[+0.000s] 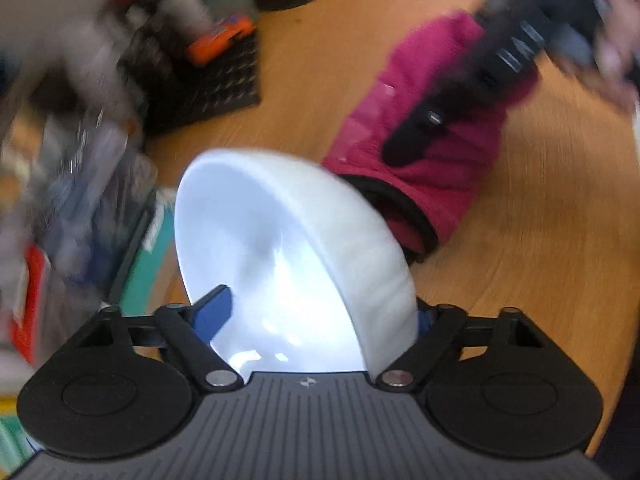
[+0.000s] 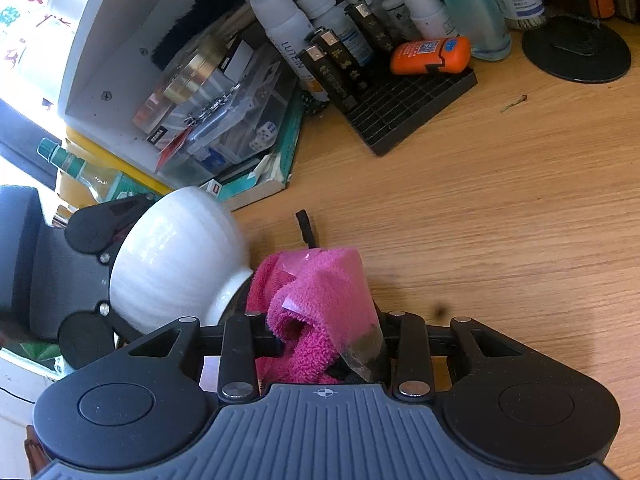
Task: Clean bowl
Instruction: 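Hold the tilted bowl with the left tool while the right tool wipes its outer wall, then hold the bowl with the left tool while the right tool rubs the mitt along the outer rim, then hold the bowl with the left tool while the right tool wipes the outer wall again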
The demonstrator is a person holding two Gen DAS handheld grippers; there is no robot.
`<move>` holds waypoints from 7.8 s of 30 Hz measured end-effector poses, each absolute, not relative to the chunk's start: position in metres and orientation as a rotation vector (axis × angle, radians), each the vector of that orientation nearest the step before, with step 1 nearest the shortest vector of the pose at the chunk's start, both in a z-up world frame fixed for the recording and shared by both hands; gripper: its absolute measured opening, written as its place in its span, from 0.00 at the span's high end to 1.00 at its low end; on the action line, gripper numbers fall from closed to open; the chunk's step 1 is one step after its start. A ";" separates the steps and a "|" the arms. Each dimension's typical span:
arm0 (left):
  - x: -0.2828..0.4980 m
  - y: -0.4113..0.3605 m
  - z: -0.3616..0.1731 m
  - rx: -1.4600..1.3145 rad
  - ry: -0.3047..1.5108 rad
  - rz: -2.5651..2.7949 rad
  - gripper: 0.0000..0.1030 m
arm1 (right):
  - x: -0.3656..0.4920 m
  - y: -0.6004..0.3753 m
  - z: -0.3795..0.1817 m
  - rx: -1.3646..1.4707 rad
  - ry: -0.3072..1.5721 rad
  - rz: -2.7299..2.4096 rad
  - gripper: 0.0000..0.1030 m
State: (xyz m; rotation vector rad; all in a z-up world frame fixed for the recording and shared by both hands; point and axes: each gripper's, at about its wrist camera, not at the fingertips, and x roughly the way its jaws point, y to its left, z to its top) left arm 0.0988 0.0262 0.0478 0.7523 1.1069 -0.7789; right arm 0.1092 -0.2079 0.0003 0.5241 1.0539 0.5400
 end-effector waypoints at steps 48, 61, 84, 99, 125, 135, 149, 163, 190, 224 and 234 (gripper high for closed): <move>0.093 0.030 0.036 -0.028 1.458 -1.034 0.22 | 0.053 -0.260 0.015 1.109 1.106 0.618 0.68; 0.069 0.019 0.048 0.637 1.178 -1.012 0.07 | 0.075 -0.243 -0.018 1.038 1.144 0.552 0.67; 0.081 0.024 0.045 0.966 0.953 -1.203 0.54 | 0.080 -0.254 -0.042 1.238 1.131 0.445 0.66; 0.140 0.063 0.038 -0.092 1.400 -1.044 0.56 | 0.059 -0.269 -0.007 1.464 1.081 0.620 0.64; 0.116 0.014 0.042 0.484 1.298 -1.024 0.11 | 0.085 -0.266 -0.040 1.111 1.042 0.373 0.62; 0.065 0.003 0.028 1.068 0.932 -1.171 0.00 | 0.089 -0.263 -0.047 1.146 1.085 0.381 0.63; 0.137 0.042 0.046 -0.002 1.345 -1.032 0.54 | 0.078 -0.273 -0.041 1.344 1.114 0.457 0.61; 0.138 0.040 0.028 -0.189 1.434 -1.023 0.47 | 0.081 -0.253 0.011 1.257 1.036 0.630 0.61; 0.043 -0.004 0.032 0.816 1.093 -1.090 0.16 | 0.086 -0.262 -0.045 1.038 1.073 0.373 0.78; 0.167 0.021 0.019 -0.030 1.503 -1.015 0.25 | 0.079 -0.267 -0.010 1.246 1.067 0.598 0.74; 0.152 0.015 0.025 0.154 1.434 -1.010 0.14 | 0.110 -0.253 -0.030 1.003 1.104 0.461 0.74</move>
